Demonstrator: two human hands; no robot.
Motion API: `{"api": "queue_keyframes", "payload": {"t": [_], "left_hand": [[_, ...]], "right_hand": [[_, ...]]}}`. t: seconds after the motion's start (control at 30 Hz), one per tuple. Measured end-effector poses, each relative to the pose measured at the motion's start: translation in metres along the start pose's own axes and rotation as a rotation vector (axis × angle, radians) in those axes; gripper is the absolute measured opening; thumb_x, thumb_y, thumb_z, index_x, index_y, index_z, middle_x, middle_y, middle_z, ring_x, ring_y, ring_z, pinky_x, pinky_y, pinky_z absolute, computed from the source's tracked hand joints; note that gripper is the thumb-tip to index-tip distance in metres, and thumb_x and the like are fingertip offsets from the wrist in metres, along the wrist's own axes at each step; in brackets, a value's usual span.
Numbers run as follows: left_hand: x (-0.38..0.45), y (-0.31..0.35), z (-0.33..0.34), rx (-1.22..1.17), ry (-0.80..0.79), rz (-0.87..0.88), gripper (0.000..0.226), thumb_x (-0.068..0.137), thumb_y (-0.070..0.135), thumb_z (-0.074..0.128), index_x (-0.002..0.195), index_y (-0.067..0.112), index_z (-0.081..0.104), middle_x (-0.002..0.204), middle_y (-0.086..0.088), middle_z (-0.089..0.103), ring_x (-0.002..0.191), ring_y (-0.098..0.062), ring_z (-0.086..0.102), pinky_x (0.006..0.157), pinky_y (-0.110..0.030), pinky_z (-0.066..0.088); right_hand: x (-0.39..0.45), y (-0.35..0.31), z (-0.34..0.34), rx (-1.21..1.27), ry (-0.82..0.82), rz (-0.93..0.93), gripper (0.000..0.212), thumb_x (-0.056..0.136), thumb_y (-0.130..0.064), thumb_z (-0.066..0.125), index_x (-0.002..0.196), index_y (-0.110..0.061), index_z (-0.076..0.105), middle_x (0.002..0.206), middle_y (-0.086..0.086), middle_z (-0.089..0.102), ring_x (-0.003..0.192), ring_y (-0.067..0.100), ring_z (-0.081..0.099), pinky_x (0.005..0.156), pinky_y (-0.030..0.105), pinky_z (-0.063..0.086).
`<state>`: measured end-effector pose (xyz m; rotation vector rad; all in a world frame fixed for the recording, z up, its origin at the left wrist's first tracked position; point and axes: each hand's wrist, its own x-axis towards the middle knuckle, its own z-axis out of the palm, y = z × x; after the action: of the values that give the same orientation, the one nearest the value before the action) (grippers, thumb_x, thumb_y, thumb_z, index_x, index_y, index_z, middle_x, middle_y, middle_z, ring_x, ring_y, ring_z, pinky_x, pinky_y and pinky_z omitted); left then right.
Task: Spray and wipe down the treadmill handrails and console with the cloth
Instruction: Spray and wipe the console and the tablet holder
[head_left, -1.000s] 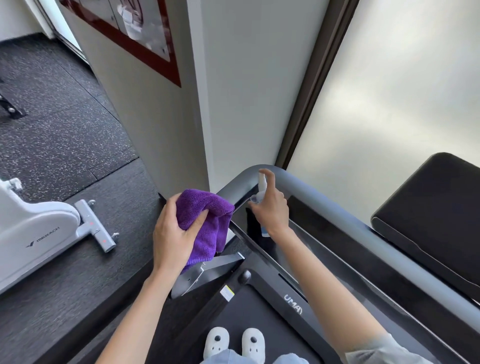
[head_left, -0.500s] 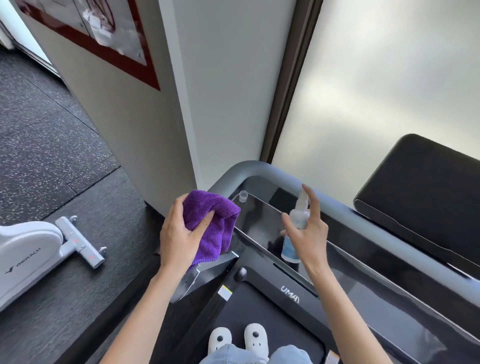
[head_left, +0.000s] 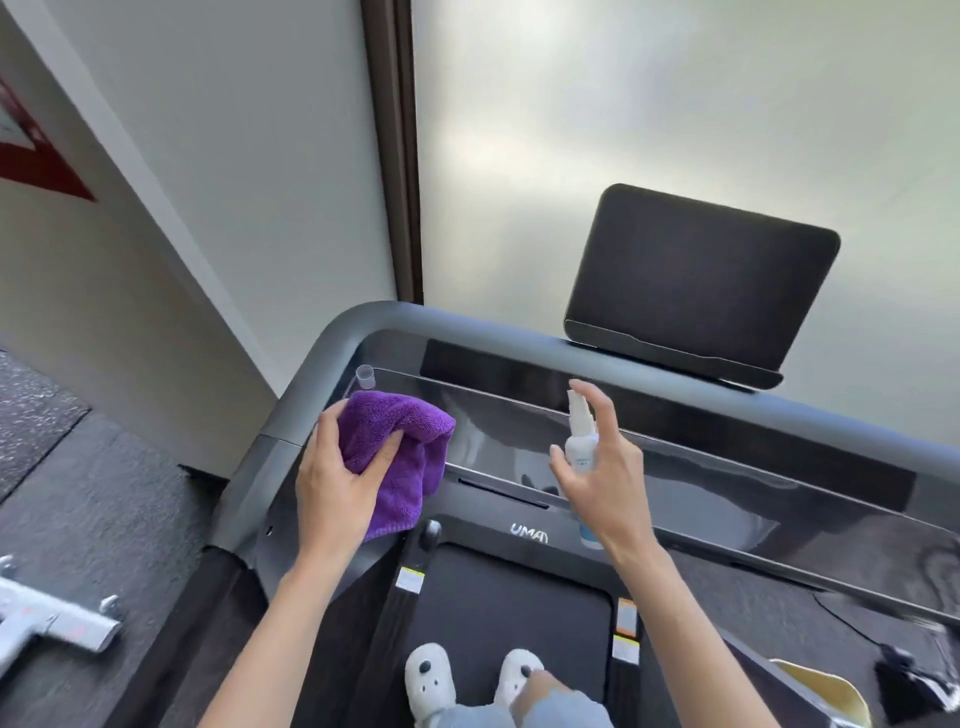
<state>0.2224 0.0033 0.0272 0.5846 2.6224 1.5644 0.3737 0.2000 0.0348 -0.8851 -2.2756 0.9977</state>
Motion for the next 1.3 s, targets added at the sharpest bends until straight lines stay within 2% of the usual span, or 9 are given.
{"api": "queue_keyframes", "payload": {"t": [0.1,0.23,0.37,0.57,0.67,0.8,0.93,1.1,1.3], "left_hand": [[-0.010,-0.001,0.000,0.004,0.004,-0.005,0.059,0.076,0.052,0.062,0.124,0.017,0.053,0.115,0.005,0.061,0.102,-0.014,0.056,0.088,-0.029,0.042],[-0.025,0.004,0.003,0.007,0.027,-0.010,0.058,0.076,0.049,0.062,0.123,0.016,0.053,0.116,0.002,0.061,0.101,-0.014,0.055,0.087,-0.028,0.041],[-0.043,0.013,0.009,0.014,0.058,-0.030,0.059,0.076,0.049,0.063,0.124,0.017,0.053,0.117,0.001,0.062,0.103,-0.015,0.056,0.088,-0.029,0.041],[-0.053,0.025,0.025,0.070,0.056,-0.010,0.054,0.080,0.043,0.068,0.125,0.017,0.052,0.119,-0.001,0.062,0.108,-0.021,0.058,0.090,-0.033,0.043],[-0.043,0.031,0.033,0.073,0.038,0.003,0.054,0.081,0.047,0.066,0.125,0.018,0.052,0.119,0.001,0.062,0.108,-0.021,0.058,0.093,-0.036,0.044],[-0.030,0.040,0.043,0.034,0.007,0.049,0.050,0.083,0.035,0.071,0.125,0.014,0.053,0.117,0.003,0.060,0.106,-0.018,0.056,0.091,-0.028,0.041],[-0.026,0.047,0.049,0.053,-0.026,0.074,0.049,0.084,0.037,0.070,0.126,0.017,0.053,0.115,0.009,0.057,0.102,-0.010,0.052,0.083,-0.027,0.039],[-0.020,0.048,0.058,-0.006,-0.097,0.094,0.057,0.079,0.050,0.064,0.126,0.020,0.052,0.116,0.004,0.060,0.105,-0.017,0.056,0.088,-0.029,0.042],[-0.017,0.056,0.076,-0.044,-0.150,0.131,0.061,0.077,0.055,0.060,0.126,0.021,0.052,0.116,0.005,0.059,0.104,-0.016,0.056,0.089,-0.029,0.042]], "right_hand": [[-0.008,0.002,-0.006,-0.006,0.014,0.017,0.067,0.081,-0.001,0.063,0.127,-0.045,0.041,0.058,-0.003,0.049,0.052,0.011,0.044,0.057,0.023,0.045],[-0.011,0.009,-0.014,0.032,0.036,0.026,0.068,0.077,0.003,0.061,0.124,-0.043,0.041,0.058,0.003,0.053,0.055,0.018,0.049,0.060,0.026,0.047],[-0.012,0.011,-0.023,0.005,-0.026,-0.005,0.069,0.079,0.001,0.059,0.126,-0.045,0.037,0.061,-0.004,0.049,0.056,0.015,0.047,0.062,0.035,0.049],[-0.022,0.021,-0.043,0.059,-0.058,-0.024,0.070,0.083,-0.002,0.061,0.131,-0.047,0.037,0.063,-0.005,0.052,0.057,0.014,0.048,0.061,0.030,0.048],[-0.025,0.025,-0.047,0.052,-0.037,-0.014,0.072,0.083,-0.003,0.063,0.131,-0.049,0.036,0.063,-0.004,0.053,0.056,0.012,0.048,0.062,0.029,0.049],[-0.022,0.026,-0.048,0.035,-0.016,-0.003,0.073,0.082,-0.005,0.066,0.133,-0.047,0.036,0.063,-0.005,0.049,0.056,0.012,0.046,0.061,0.030,0.048],[-0.020,0.026,-0.045,0.017,0.012,0.029,0.066,0.082,-0.003,0.063,0.127,-0.044,0.037,0.060,-0.005,0.048,0.055,0.015,0.046,0.059,0.032,0.047],[-0.029,0.038,-0.053,0.083,0.132,0.155,0.067,0.077,0.004,0.059,0.122,-0.042,0.040,0.059,0.009,0.055,0.052,0.024,0.049,0.054,0.034,0.048],[-0.049,0.057,-0.078,-0.028,0.136,0.202,0.072,0.078,0.003,0.060,0.128,-0.043,0.037,0.059,0.002,0.051,0.055,0.022,0.048,0.056,0.034,0.045]]}}
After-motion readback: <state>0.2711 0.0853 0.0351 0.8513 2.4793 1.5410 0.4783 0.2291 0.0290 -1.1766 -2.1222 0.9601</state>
